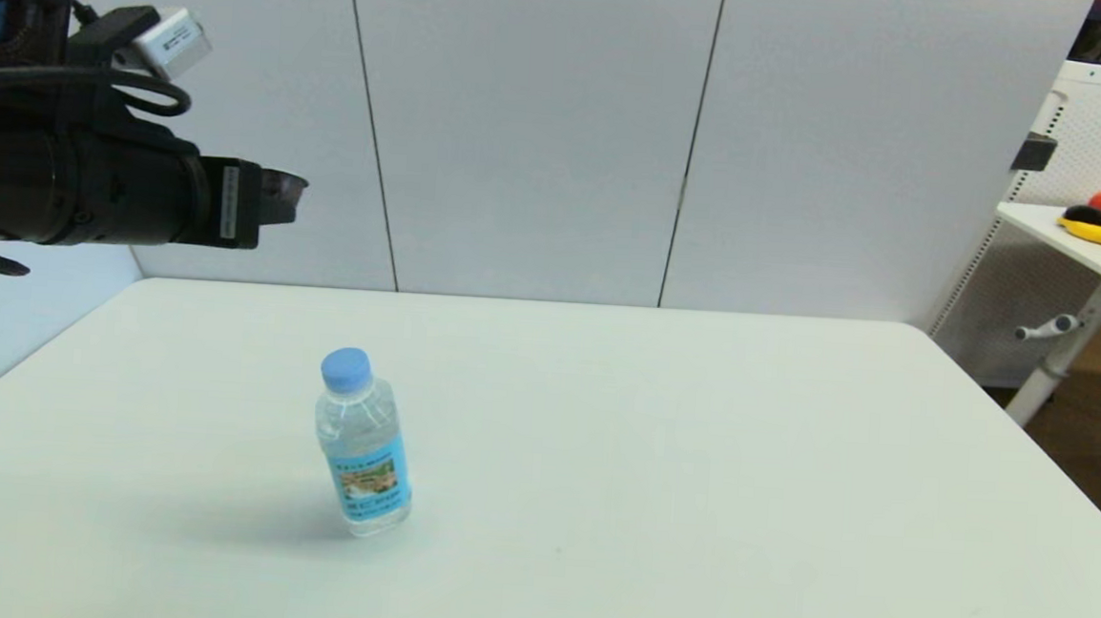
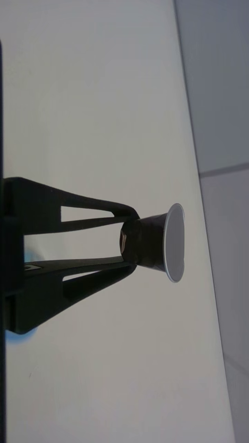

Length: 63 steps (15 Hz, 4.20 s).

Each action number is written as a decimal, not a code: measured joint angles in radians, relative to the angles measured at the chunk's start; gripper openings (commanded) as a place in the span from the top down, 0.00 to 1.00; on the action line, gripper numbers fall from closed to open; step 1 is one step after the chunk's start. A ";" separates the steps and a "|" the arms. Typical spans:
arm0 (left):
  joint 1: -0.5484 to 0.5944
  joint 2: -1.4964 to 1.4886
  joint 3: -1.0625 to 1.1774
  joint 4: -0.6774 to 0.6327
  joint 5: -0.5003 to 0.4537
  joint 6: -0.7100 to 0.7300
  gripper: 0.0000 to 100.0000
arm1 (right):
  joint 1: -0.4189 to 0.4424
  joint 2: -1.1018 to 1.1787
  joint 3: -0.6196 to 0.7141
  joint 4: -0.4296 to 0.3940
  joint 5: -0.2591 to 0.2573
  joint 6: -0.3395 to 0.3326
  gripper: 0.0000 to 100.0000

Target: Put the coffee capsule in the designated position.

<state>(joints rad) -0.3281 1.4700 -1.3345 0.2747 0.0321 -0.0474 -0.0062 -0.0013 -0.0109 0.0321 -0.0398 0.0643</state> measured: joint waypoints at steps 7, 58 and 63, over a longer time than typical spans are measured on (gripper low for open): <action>-0.290 0.042 -0.019 -0.004 0.003 -0.011 1.00 | 0.000 0.000 0.000 0.000 0.000 0.000 0.00; -0.468 0.560 -0.174 0.259 0.002 -0.090 0.00 | 0.000 0.000 0.000 0.000 0.000 0.000 0.00; -0.493 0.490 -0.309 0.313 0.008 -0.085 0.00 | 0.000 0.000 0.000 0.000 0.000 0.000 0.00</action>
<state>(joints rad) -0.8211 1.9604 -1.6434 0.5877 0.0402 -0.1326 -0.0057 -0.0013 -0.0109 0.0321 -0.0394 0.0643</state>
